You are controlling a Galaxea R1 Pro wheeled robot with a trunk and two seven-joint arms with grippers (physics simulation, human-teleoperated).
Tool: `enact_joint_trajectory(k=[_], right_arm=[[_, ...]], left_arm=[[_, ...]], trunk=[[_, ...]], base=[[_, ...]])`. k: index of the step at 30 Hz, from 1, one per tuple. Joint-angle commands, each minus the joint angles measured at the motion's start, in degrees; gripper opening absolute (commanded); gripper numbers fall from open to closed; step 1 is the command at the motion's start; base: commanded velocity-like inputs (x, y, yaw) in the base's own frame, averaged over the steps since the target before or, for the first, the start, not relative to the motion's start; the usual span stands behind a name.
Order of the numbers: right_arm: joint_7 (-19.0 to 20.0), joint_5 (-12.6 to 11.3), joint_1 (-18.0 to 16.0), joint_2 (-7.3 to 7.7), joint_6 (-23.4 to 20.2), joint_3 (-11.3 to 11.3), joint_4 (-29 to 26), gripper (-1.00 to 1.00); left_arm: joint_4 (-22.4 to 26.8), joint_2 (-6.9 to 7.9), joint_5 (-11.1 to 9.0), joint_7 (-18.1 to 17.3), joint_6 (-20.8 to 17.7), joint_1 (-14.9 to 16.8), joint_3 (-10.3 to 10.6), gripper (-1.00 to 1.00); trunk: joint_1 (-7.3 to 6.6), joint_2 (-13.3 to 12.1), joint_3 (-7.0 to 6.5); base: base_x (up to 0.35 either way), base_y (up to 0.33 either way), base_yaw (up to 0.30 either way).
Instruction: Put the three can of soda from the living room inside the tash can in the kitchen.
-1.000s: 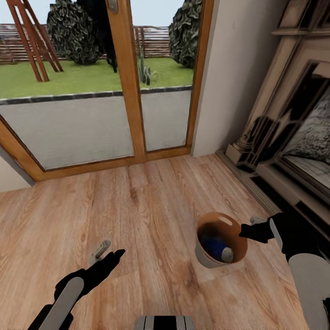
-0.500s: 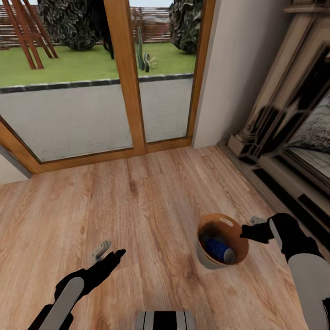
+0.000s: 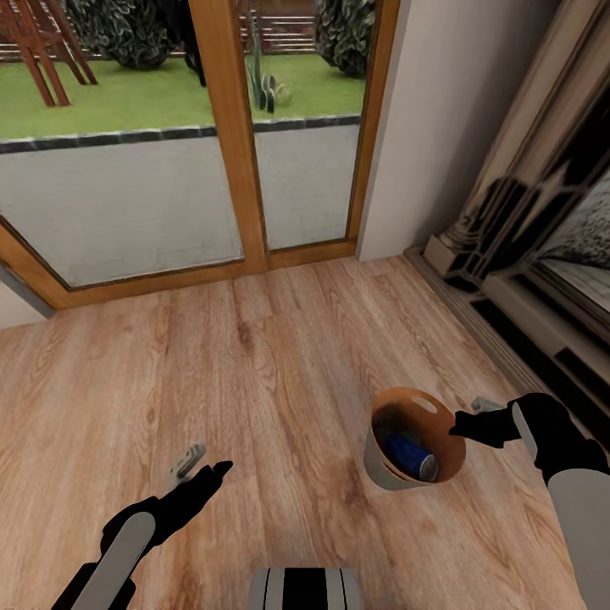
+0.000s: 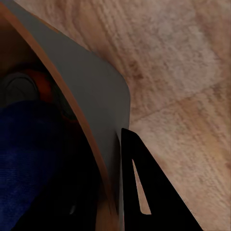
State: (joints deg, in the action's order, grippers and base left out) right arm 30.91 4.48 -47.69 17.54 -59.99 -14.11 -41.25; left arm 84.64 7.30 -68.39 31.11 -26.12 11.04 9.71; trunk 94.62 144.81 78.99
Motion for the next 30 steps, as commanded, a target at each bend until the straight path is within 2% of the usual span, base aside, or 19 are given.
enact_joint_trajectory(k=[1, 2, 3, 17, 21, 25, 30], right_arm=[[-2.5, 1.8, 0.1, -2.86, 0.0, -0.2, 0.0, -1.0], [-2.5, 1.8, 0.1, -2.86, 0.0, -0.2, 0.0, -1.0], [-2.5, 1.8, 0.1, -2.86, 0.0, -0.1, -0.1, 1.0], [-2.5, 1.9, 0.3, -2.86, 0.0, 0.3, -0.8, 1.0], [-2.4, 1.8, 0.6, -2.82, 0.0, 0.4, -2.2, 1.0], [-2.2, 1.4, 2.5, -2.68, 0.0, 0.3, -11.1, 1.0], [-2.0, 1.2, 12.3, -2.45, 0.0, 0.2, -30.3, 1.0]], left_arm=[[0.0, 0.0, 0.0, 0.0, 0.0, 0.0, 0.0, 1.0], [0.0, 0.01, 0.0, 0.0, 0.0, 0.0, 0.1, 1.0], [0.0, 0.01, 0.1, 0.0, 0.0, 0.0, 0.2, 1.0], [0.0, 0.06, 0.4, 0.1, 0.3, -0.2, 0.6, 1.0], [0.0, 0.08, 0.5, 0.2, 0.2, -0.2, 1.1, 1.0], [-0.1, 0.03, 0.6, 0.3, 0.2, -0.2, 1.4, 1.0], [-1.3, 0.0, 0.7, 0.3, 0.2, -0.2, 1.4, 1.0]], trunk=[[0.04, 0.0, 0.02], [0.04, 0.0, 0.02], [0.04, 0.0, 0.02], [0.04, 0.0, 0.02], [-0.06, -0.1, -0.87], [-0.16, -0.1, -1.75], [-0.29, -0.2, -2.86]], base=[[0.0, 0.0, 0.0], [0.0, 0.0, 0.0], [0.0, 0.0, 0.0], [0.0, 0.0, 0.0], [0.0, 0.0, 0.0], [0.0, 0.0, 0.0], [0.0, 0.0, 0.0]])
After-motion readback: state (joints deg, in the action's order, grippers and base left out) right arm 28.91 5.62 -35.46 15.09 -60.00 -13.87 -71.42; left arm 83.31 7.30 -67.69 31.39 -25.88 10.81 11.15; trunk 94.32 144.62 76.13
